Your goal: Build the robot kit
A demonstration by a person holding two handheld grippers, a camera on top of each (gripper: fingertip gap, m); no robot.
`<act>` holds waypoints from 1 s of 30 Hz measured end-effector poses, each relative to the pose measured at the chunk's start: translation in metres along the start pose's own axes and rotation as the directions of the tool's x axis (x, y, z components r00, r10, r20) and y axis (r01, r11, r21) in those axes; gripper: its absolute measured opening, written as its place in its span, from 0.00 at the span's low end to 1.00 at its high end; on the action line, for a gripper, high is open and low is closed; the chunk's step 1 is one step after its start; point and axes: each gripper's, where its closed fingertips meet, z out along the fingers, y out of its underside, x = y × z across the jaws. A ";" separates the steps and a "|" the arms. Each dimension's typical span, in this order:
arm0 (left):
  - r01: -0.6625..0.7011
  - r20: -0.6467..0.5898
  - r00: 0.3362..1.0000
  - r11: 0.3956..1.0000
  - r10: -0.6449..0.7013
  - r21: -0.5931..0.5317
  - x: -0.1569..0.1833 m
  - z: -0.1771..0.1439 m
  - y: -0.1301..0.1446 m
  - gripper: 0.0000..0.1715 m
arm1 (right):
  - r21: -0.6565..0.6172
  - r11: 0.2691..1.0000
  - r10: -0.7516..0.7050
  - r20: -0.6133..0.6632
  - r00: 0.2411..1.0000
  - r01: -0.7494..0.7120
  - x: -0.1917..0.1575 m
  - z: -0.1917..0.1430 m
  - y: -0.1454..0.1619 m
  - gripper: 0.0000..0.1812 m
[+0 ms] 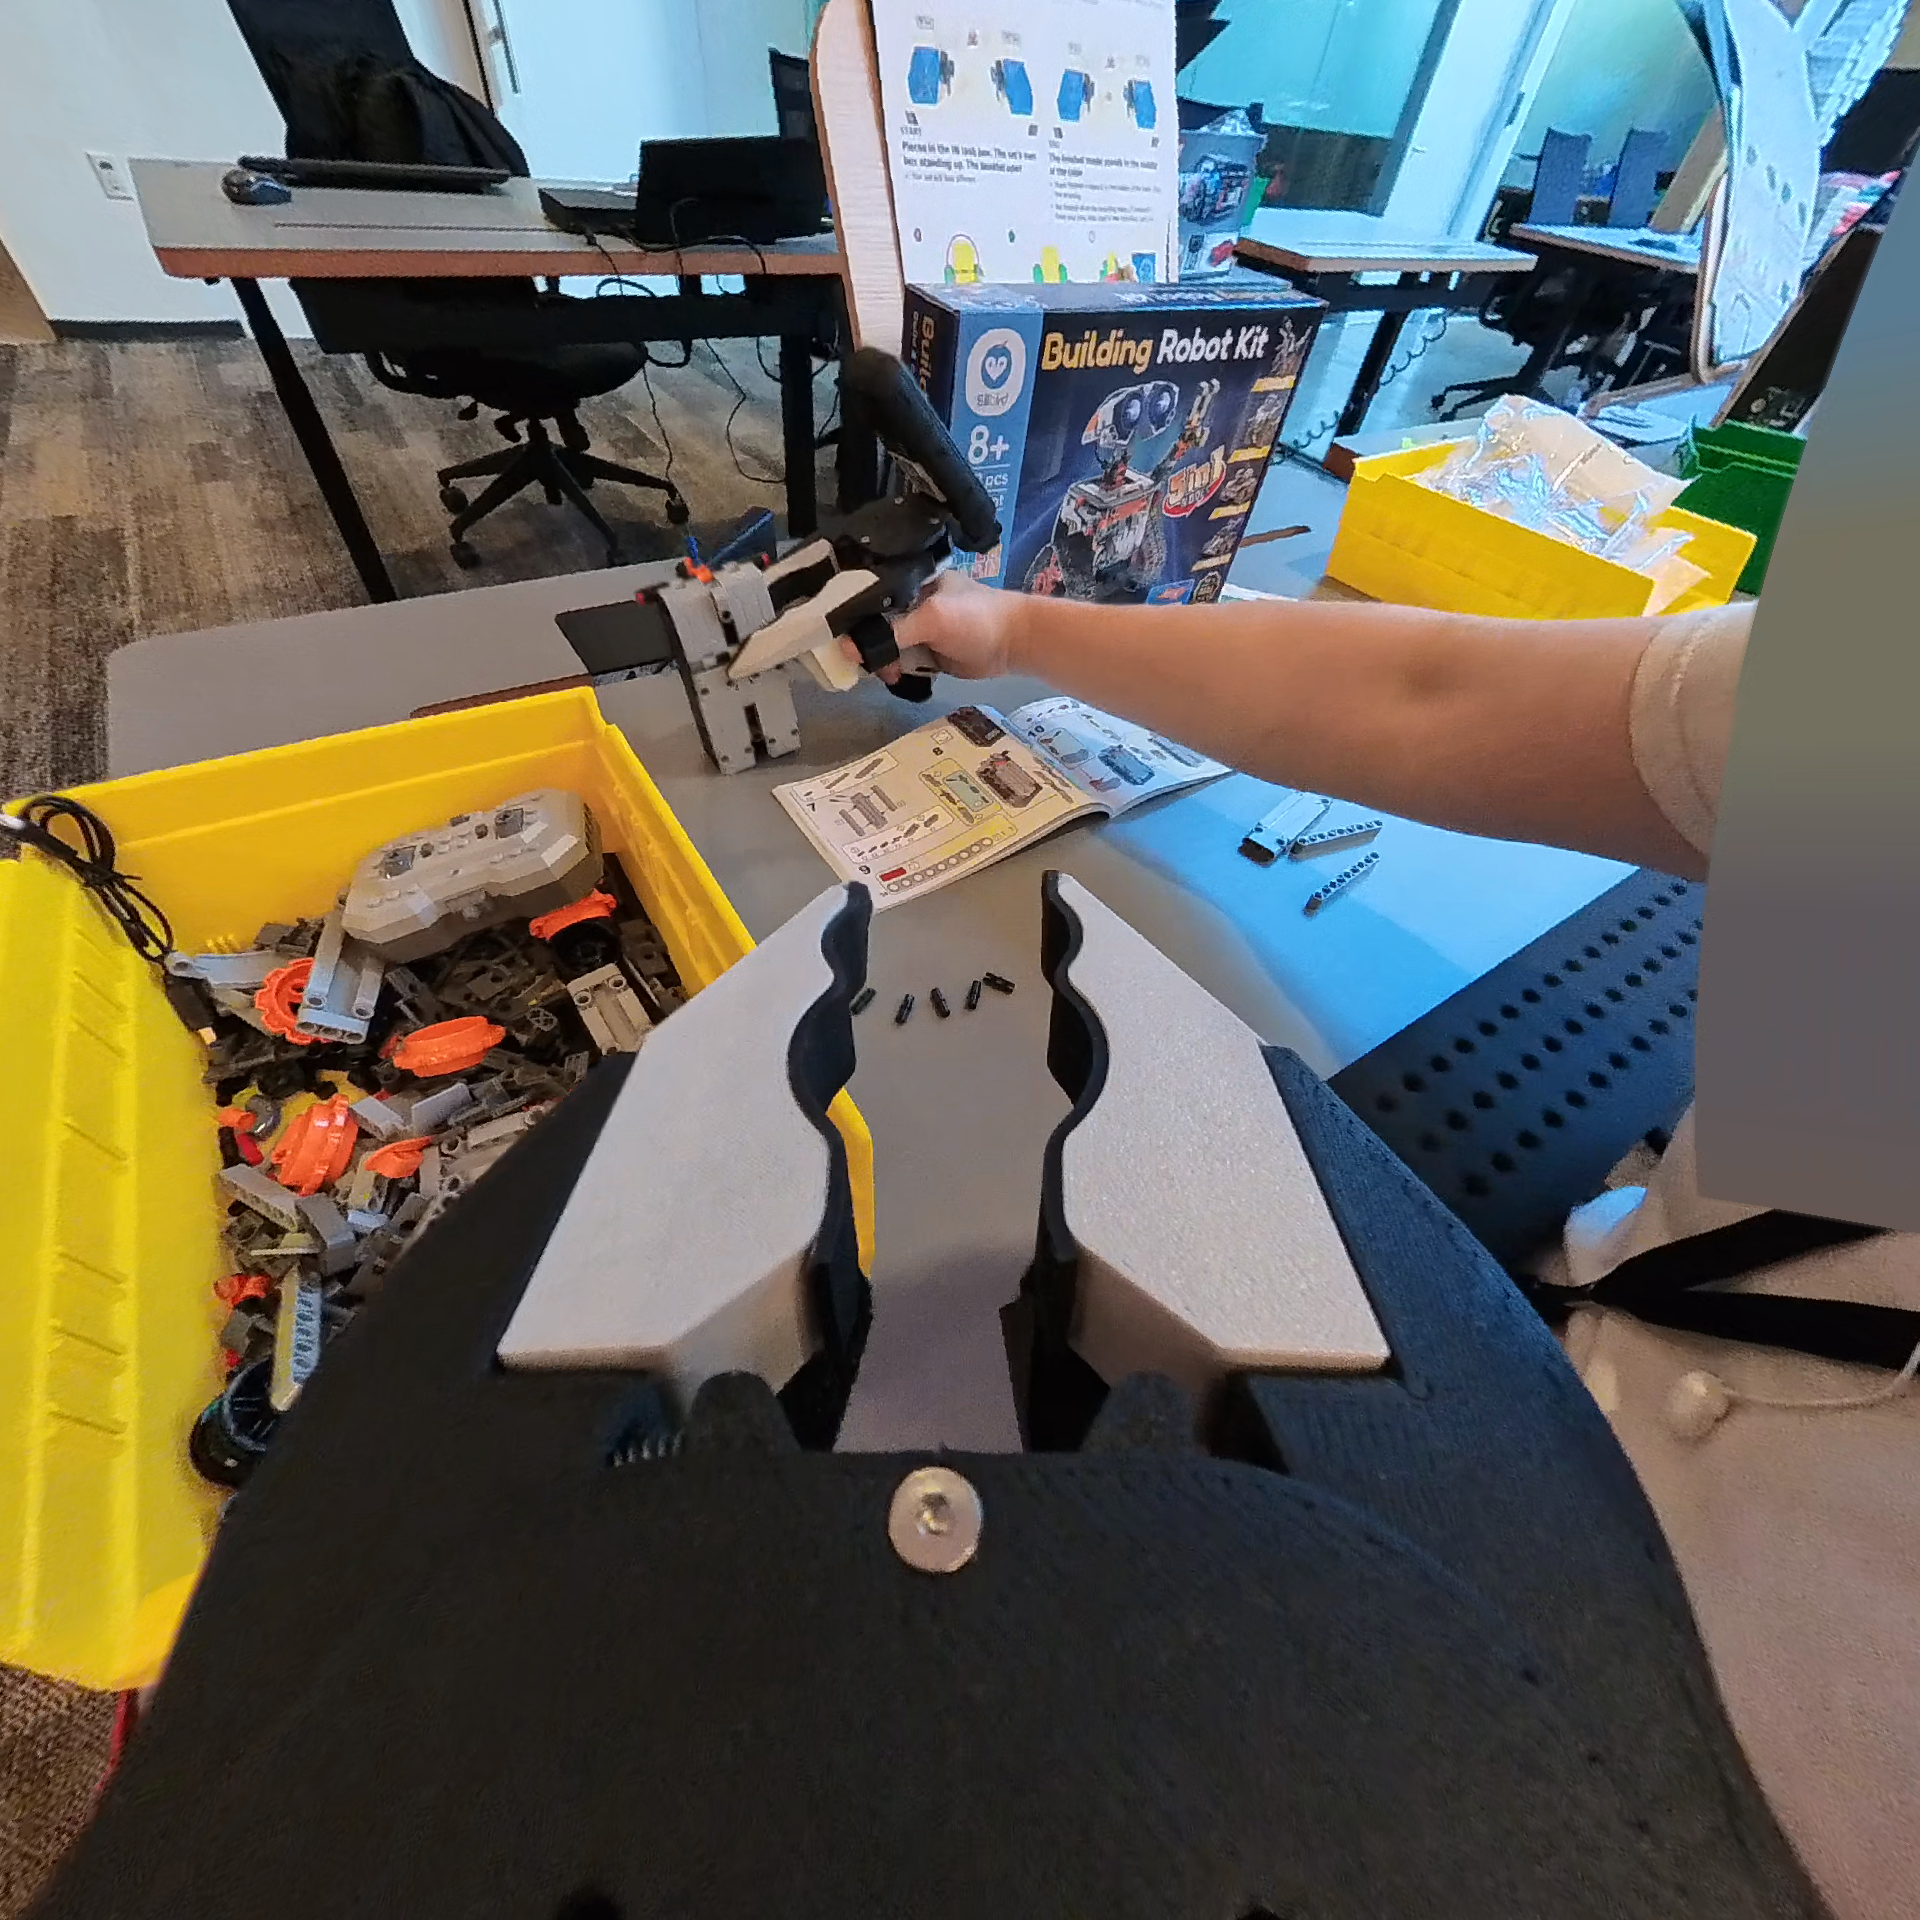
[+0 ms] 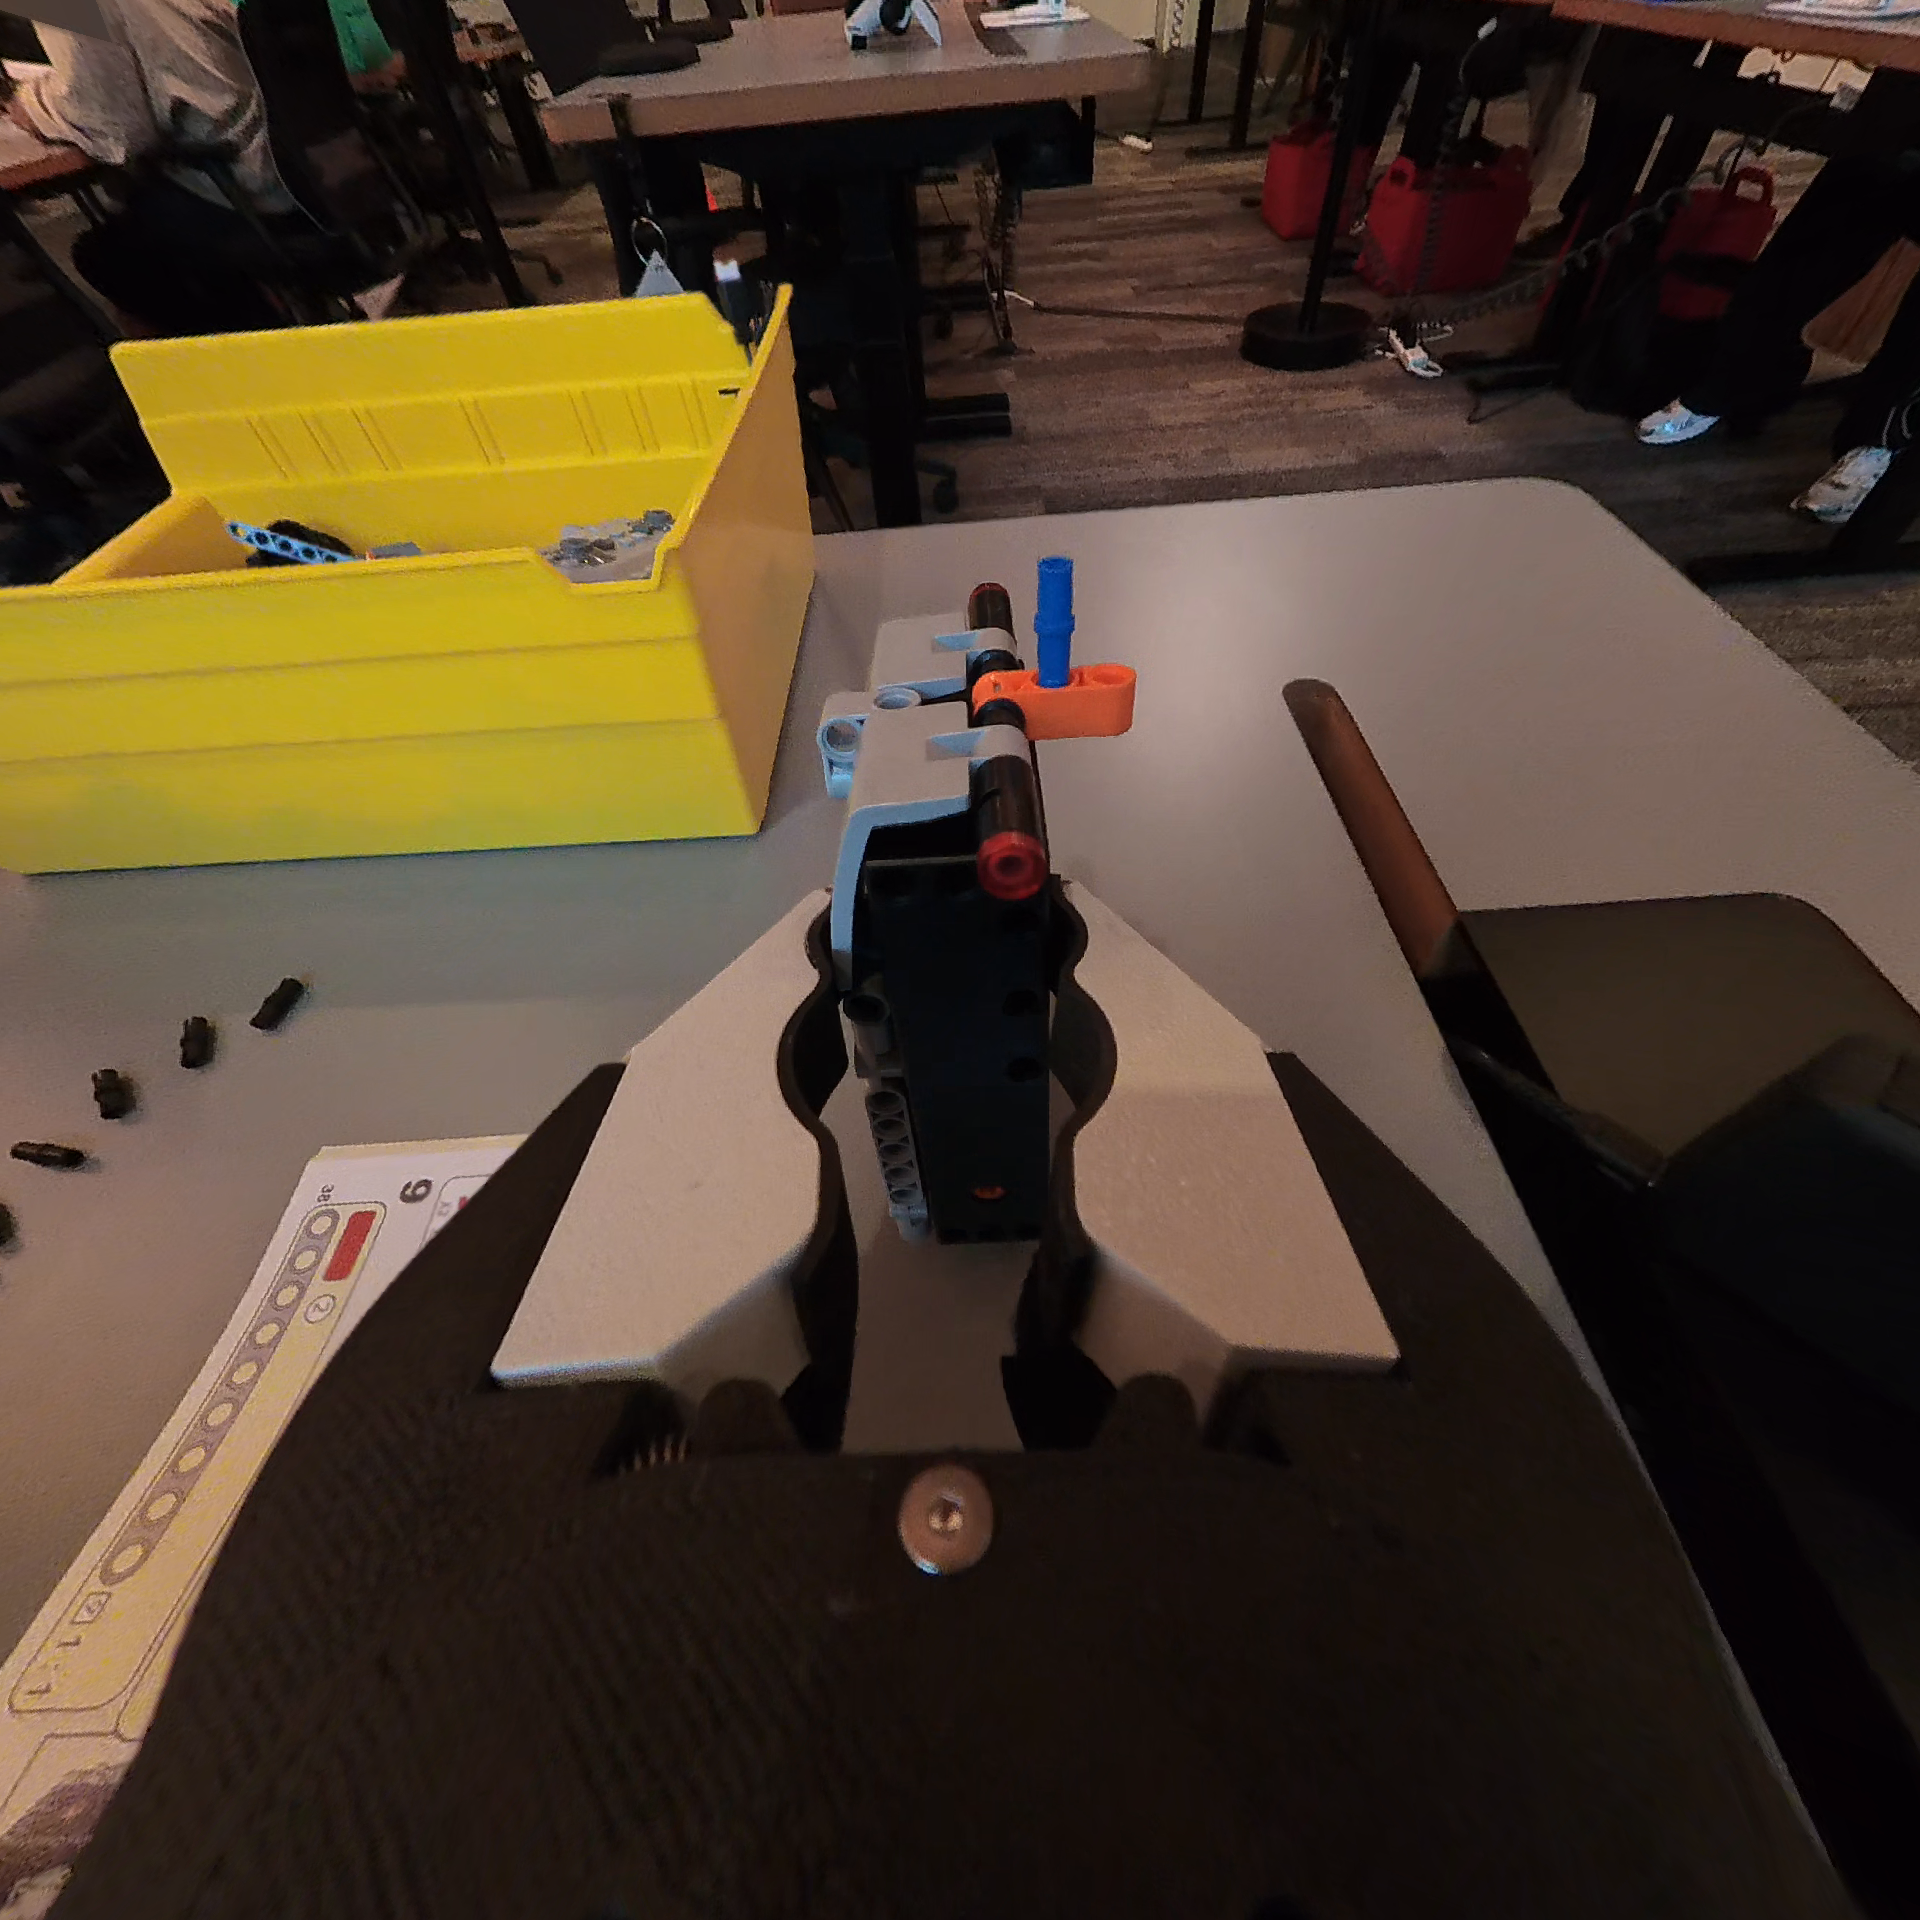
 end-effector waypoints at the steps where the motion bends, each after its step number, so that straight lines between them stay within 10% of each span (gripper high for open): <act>1: -0.005 0.003 1.000 1.000 0.005 0.002 0.000 -0.001 -0.001 0.18 | 0.006 1.000 -0.010 0.003 1.000 0.010 -0.001 -0.001 0.001 0.20; 30: -0.058 0.014 0.998 0.997 0.059 -0.049 0.019 0.012 -0.009 0.18 | 0.033 0.993 -0.115 -0.060 0.991 0.118 -0.008 -0.024 -0.010 0.37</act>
